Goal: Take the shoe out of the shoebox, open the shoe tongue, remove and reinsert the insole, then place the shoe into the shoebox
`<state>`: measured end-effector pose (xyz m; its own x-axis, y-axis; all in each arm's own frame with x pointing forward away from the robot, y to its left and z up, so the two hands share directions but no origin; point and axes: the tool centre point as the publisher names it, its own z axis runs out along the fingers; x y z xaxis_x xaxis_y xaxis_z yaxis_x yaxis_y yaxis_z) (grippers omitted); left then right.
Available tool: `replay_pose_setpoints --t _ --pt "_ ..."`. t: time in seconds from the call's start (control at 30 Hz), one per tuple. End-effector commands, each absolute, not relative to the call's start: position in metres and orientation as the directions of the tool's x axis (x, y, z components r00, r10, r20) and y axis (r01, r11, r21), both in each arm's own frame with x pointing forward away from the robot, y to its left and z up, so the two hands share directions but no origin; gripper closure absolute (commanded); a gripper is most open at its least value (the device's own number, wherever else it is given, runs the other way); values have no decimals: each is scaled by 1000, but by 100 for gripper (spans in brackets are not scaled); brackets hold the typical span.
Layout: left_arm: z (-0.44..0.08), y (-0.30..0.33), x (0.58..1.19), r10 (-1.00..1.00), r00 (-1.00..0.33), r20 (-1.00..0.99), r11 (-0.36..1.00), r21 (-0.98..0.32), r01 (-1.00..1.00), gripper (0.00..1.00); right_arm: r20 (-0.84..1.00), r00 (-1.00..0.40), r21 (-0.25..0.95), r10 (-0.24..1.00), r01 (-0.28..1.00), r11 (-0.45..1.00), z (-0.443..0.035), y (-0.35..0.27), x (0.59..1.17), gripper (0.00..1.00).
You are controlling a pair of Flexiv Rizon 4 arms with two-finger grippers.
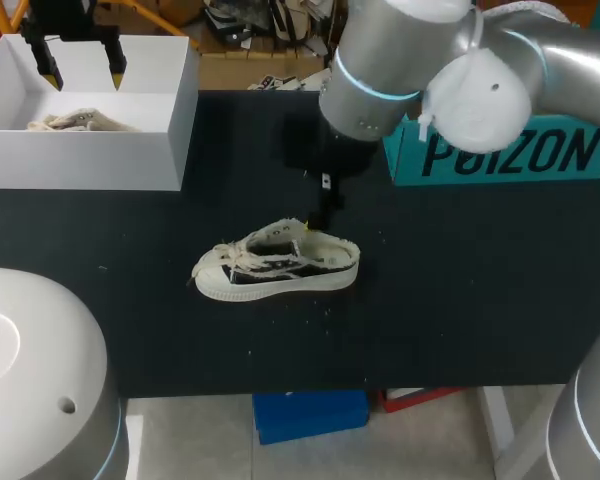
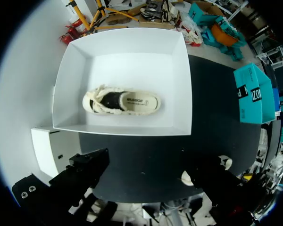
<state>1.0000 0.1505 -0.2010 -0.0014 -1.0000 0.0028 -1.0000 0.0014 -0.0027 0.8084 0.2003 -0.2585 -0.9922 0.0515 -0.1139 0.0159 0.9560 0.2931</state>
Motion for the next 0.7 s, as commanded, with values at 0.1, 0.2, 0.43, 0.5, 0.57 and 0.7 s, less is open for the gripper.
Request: replay_pose_setpoints --t 0.1,0.2,0.43,0.5,0.57,0.7 --pt "-201 150 1000 -1000 -1 2 1 -1 -1000 0 -67 -997 618 37 -13 786 -239 144 812 0" --pt "-201 150 1000 -1000 -1 2 1 -1 -1000 0 -67 -997 618 37 -13 786 -239 144 812 0" --pt "-201 150 1000 -1000 -1 2 1 -1 -1000 0 -67 -997 618 37 -13 786 -239 144 812 0" --pt "-201 150 1000 -1000 -1 2 1 -1 -1000 0 -67 -997 618 37 -13 786 -239 144 812 0" --pt "-201 150 1000 -1000 -1 2 1 -1 -1000 0 -67 -997 618 37 -13 786 -239 144 812 0" --pt "-201 150 1000 -1000 -1 2 1 -1 -1000 0 -67 -997 618 37 -13 786 -239 144 812 0"
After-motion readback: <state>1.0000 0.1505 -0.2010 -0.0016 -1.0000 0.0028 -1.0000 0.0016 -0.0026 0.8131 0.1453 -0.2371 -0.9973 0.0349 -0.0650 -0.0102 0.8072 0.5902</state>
